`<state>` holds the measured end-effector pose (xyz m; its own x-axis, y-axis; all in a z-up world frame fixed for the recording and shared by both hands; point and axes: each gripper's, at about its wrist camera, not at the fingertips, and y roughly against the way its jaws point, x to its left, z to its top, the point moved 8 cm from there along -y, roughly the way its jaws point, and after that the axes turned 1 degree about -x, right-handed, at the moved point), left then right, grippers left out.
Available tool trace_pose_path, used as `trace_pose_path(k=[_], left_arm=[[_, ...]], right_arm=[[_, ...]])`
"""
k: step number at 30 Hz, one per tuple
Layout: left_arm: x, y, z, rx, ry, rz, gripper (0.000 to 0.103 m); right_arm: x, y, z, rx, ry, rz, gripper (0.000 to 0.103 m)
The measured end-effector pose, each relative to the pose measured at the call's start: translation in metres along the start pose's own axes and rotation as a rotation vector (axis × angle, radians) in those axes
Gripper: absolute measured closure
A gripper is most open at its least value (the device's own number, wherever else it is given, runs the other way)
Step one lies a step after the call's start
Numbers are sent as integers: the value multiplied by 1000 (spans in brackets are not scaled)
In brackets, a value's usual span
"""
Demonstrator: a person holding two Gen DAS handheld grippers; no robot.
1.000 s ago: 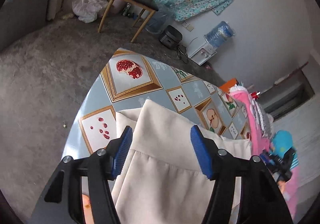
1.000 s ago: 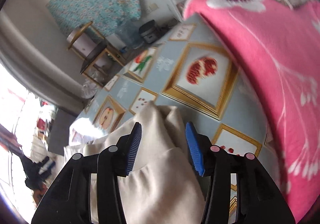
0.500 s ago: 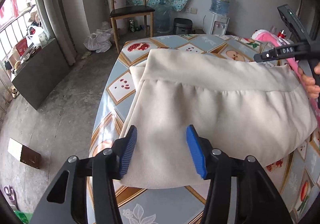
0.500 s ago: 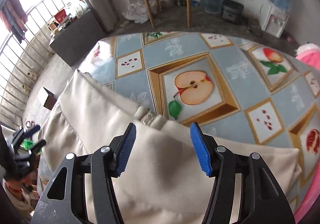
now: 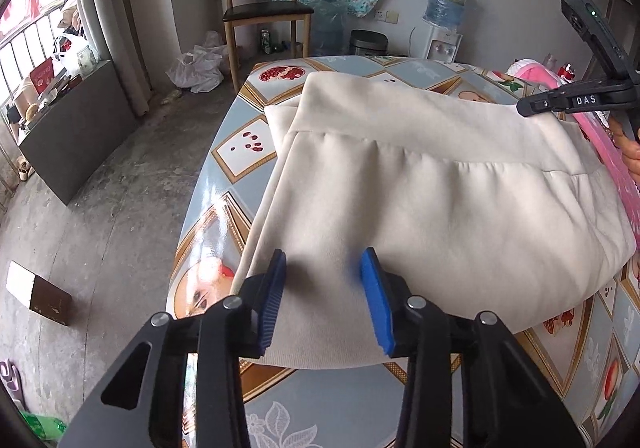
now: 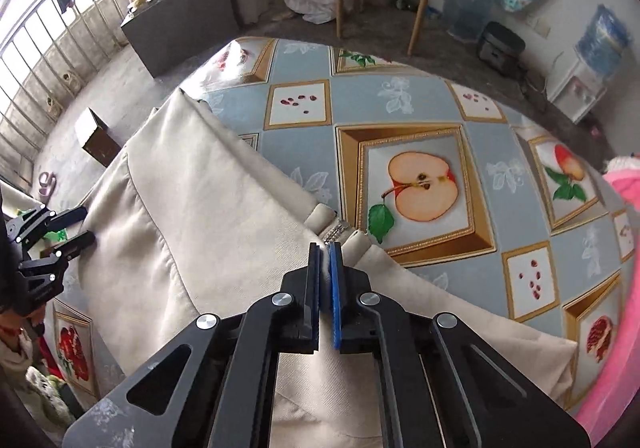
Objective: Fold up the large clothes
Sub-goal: 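Grasp the folded jacket edge with both tools and pull it taut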
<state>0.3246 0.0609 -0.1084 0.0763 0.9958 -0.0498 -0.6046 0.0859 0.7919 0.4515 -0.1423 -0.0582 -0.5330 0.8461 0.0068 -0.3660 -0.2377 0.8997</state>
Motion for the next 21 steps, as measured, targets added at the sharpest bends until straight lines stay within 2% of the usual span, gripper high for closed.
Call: trace_pose_path(k=[5,10,12,15,17,18,21], left_arm=[[1,5,3,-30,-13,30,75],[7,1,2,-20,15,20,75],[9,4,4,-25,28,-1,75],[15,11,14,-53,49,-33,75],[20,14,23,-70,72,-67,75],[23,13,30,-74,83,-83,75],[23,4,48,-51,95,-127,75]], right_arm=[[-16,7,17,-96,-102,-8,99],[-25,-47,2,-27,-155,-102,99],[-32,-52,-2,-28,-192,-130,97],[-47,-24,-5,-94,-308,-27,89],[-61,8,-11,-158,-361,9,74],[-70,25,-16,-183,-381,-4,67],[-115,69,-45,-241,-474,-90,60]])
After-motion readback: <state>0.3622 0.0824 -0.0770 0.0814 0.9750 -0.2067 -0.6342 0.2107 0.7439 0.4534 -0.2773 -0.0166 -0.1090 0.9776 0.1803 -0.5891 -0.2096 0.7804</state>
